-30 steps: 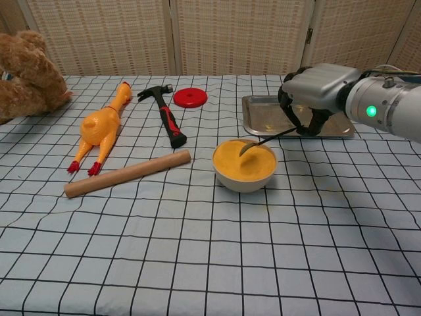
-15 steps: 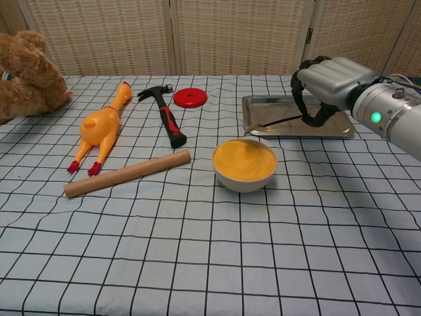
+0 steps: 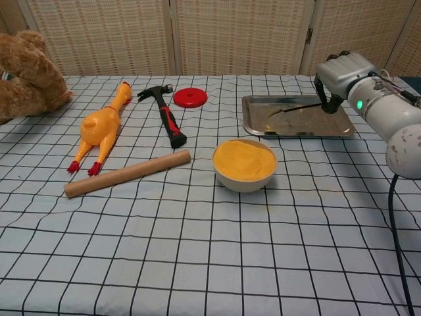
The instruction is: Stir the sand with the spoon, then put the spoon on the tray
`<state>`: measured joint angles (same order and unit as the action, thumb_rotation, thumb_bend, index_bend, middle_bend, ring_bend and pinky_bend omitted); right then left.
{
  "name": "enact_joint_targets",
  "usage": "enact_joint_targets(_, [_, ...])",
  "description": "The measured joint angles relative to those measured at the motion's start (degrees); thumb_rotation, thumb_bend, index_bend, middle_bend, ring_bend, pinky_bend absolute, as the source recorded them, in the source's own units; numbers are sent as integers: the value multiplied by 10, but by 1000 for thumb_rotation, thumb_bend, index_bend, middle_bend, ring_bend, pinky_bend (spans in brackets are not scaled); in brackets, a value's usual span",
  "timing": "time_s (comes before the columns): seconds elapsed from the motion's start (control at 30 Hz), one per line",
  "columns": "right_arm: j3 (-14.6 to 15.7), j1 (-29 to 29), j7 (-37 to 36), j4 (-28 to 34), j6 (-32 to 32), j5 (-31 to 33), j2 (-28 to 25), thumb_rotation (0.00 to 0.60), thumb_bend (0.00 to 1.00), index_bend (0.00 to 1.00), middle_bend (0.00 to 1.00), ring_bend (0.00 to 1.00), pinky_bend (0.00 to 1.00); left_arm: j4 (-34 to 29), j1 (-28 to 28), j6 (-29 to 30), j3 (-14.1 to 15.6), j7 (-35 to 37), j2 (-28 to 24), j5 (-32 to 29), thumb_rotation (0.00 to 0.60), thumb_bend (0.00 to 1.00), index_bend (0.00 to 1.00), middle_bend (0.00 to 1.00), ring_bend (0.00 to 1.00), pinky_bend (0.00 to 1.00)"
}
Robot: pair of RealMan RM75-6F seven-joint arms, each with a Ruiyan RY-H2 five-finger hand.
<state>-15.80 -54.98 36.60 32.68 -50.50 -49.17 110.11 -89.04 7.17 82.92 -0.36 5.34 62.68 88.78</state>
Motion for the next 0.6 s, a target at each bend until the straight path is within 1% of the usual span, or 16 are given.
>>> enact_joint_targets(0.07, [-14, -15, 0, -53, 23, 8, 24, 600, 896, 875, 199, 0, 0, 1, 0, -1, 0, 1, 0, -1, 600, 448, 0, 0, 0, 177])
enact_joint_targets(0.1, [-20, -21, 0, -74, 33, 11, 34, 600, 896, 819, 199, 0, 0, 1, 0, -1, -1, 1, 0, -3, 600, 448, 0, 0, 0, 177])
enact_joint_targets(0.17, [-35, -34, -3, -118, 59, 17, 56, 600, 896, 643, 197, 0, 0, 3, 0, -1, -2, 1, 0, -5, 600, 448, 0, 0, 0, 177])
enact_joint_targets(0.2, [-41, -38, -4, -132, 71, 20, 64, 600, 894, 491, 186, 0, 0, 3, 0, -3, -2, 2, 0, -6, 600, 448, 0, 0, 0, 177])
enact_joint_targets(0.23, [-48, -42, -4, -143, 82, 23, 70, 600, 877, 362, 165, 0, 0, 4, 1, -4, -2, 2, 0, -7, 600, 448, 0, 0, 0, 177])
enact_joint_targets(0.27, [-56, -47, -3, -154, 96, 27, 76, 600, 850, 269, 141, 0, 0, 4, 1, -5, -2, 2, 0, -7, 600, 448, 0, 0, 0, 177])
enact_joint_targets(0.33, [-69, -52, 0, -164, 111, 33, 81, 600, 736, 89, 93, 0, 0, 3, 2, -7, -2, 1, 0, -7, 600, 448, 0, 0, 0, 177])
enact_joint_targets(0.37, [-76, -54, 2, -166, 118, 36, 82, 600, 698, 55, 84, 0, 0, 3, 2, -7, -1, 1, 0, -7, 600, 448, 0, 0, 0, 177])
enact_joint_targets(0.4, [-81, -54, 2, -166, 122, 38, 82, 600, 638, 15, 71, 0, 0, 3, 2, -7, -1, 1, 0, -7, 600, 448, 0, 0, 0, 177])
enact_joint_targets(0.43, [-85, -55, 2, -165, 124, 39, 80, 600, 586, 0, 62, 0, 0, 2, 2, -7, -1, 1, 0, -7, 600, 448, 0, 0, 0, 178])
enact_joint_targets(0.53, [-90, -52, -4, -151, 124, 38, 70, 600, 468, 0, 46, 0, 0, 1, 1, -4, -1, -1, 0, -6, 600, 449, 0, 0, 0, 178])
enact_joint_targets(0.6, [-91, -47, -10, -135, 119, 35, 58, 600, 427, 0, 38, 0, 0, 1, 1, -3, -1, -2, 0, -5, 600, 448, 0, 0, 0, 178])
